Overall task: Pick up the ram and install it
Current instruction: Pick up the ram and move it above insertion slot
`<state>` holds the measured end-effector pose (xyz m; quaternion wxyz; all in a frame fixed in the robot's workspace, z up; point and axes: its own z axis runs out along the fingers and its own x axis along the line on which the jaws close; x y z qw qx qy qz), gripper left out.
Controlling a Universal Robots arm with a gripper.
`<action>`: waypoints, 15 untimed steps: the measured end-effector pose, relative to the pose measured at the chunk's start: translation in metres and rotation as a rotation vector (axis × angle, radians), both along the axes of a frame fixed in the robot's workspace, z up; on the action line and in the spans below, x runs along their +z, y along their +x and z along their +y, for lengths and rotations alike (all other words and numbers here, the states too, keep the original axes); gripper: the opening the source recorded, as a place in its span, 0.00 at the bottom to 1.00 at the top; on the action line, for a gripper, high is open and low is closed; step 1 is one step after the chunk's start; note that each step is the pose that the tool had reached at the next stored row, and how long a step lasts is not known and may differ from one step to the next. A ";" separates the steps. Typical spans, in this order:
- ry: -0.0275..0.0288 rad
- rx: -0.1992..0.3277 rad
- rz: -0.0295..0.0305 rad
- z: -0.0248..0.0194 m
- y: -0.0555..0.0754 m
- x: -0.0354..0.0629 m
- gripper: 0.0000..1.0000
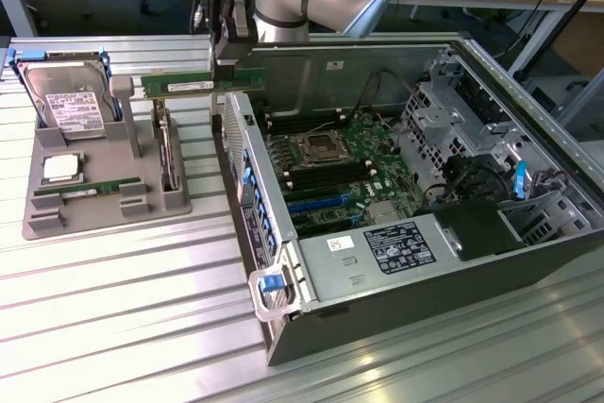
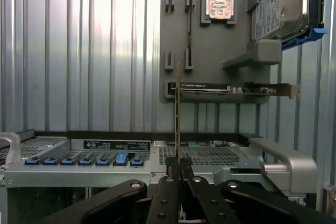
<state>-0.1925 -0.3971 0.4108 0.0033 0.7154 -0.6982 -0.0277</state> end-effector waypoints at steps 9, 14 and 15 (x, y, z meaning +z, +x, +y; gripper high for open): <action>0.0001 0.000 0.0000 0.0000 0.008 0.0000 0.12; 0.0001 0.000 -0.0001 0.0000 0.013 -0.0001 0.12; 0.0000 0.000 0.0000 0.0000 0.014 0.0000 0.12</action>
